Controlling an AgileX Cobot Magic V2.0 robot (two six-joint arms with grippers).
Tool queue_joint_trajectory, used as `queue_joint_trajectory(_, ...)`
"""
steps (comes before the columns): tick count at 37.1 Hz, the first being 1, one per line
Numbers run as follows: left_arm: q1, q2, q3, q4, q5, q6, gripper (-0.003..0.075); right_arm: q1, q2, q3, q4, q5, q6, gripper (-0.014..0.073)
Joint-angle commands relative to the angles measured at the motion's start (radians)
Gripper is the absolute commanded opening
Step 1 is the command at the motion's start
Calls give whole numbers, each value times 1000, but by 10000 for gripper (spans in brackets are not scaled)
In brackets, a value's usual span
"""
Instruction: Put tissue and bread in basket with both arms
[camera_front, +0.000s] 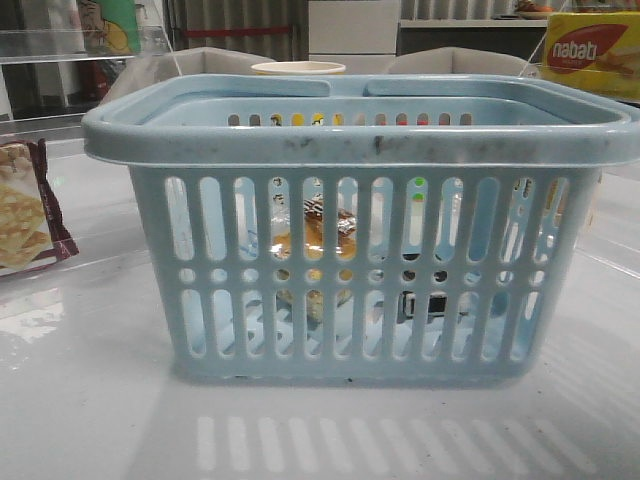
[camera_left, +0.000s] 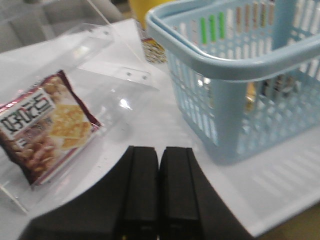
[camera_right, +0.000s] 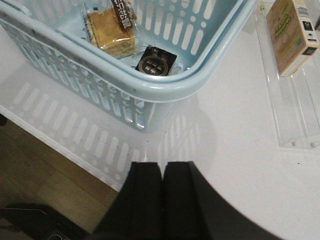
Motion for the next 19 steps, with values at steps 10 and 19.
queue_joint_trajectory(10,267,-144,268,-82,-479,0,91,1,1,-25,-18,-64,-10,29)
queue_joint_trajectory(19,265,-142,272,-80,-539,0,91,1,1,-25,-18,-59,-10,29)
